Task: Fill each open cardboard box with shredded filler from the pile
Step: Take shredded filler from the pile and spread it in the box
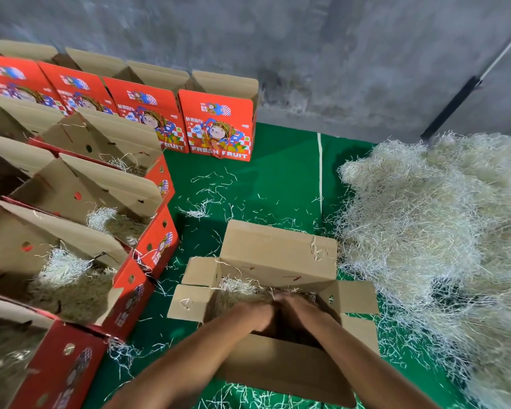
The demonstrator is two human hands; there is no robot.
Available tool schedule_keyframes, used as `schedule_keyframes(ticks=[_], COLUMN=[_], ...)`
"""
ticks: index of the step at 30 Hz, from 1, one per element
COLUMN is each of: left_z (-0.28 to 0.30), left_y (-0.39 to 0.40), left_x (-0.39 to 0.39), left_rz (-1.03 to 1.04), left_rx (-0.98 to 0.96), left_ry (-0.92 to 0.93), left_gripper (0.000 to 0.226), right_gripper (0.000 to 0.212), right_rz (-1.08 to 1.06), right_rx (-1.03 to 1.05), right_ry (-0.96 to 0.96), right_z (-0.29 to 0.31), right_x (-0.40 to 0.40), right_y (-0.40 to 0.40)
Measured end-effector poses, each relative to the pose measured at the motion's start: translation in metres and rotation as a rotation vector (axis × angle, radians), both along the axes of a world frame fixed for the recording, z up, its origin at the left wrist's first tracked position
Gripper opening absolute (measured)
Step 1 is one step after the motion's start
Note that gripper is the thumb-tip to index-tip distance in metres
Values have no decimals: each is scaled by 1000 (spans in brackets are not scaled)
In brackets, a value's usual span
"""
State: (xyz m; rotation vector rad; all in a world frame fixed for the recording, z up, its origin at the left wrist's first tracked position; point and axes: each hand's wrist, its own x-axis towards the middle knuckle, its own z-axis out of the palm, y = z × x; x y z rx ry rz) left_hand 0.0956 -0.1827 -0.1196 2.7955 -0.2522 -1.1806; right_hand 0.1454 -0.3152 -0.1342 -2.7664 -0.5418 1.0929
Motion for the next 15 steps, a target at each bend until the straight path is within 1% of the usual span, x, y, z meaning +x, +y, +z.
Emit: schedule_keyframes(ticks=[1,2,4,5,8,10,11,12,13,15], left_z=[-4,-7,-11,-11,-9,-10,-7,-6,-3,0], left_y=[-1,-1,0,0,1,2,3,4,5,3], left_x=[-3,-5,-8,-8,-9,-9,-11,-10,-10,-6], left_rz=[14,28,41,50,106,128,124,119,110,89], left_rx=[15,21,14,14,17,22,21,17,12,12], left_ry=[49,96,173,195,194,138,103,50,-21,-188], left_gripper=[32,34,37,37,32,28,25,23,22,29], right_gripper=[44,53,71,72,64,62,63,61,55,39], right_rz=[23,57,84,68,32,2,-21,-24,-18,83], right_rx=[-34,-90,-155,-141,-98,-1,43,34,0,-105], right_ry=[44,81,89,72,86,67,27,-23,-86,-259], right_z=[1,1,-1,-2,1,3,4,5,9,17], right_x=[-1,-2,-3,-4,-5,-8,-7,-7,-6,-5], right_y=[1,0,1,1,3,2,1,0,3,7])
